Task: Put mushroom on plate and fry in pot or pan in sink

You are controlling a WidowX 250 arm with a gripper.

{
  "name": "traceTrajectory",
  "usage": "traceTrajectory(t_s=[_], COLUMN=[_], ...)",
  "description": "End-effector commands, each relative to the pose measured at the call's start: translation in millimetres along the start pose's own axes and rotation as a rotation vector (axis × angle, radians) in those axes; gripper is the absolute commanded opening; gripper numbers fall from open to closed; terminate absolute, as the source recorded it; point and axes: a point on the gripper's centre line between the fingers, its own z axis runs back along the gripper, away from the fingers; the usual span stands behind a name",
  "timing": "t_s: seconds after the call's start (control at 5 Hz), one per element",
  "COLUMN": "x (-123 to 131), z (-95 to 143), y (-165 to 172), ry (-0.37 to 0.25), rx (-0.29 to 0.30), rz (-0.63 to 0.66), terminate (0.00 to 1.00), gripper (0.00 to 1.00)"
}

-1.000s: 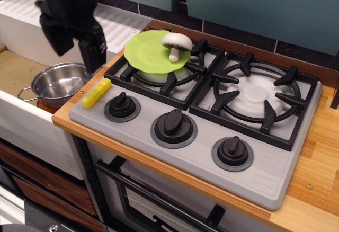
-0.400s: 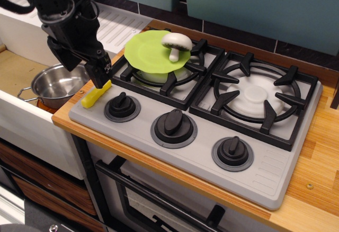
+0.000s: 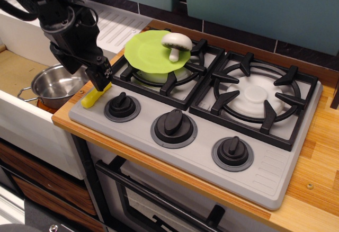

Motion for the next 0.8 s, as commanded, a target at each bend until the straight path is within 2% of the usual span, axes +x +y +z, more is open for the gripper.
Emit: traceTrajectory(t_s=[0.0, 0.6], x=[8, -1], z=[5, -15], y=[0, -6], ry=[-0.005, -0.02], rx=[0.008, -0.025], rz=[0.021, 0.041], terminate=[0.0, 0.0], gripper=[1.0, 1.0])
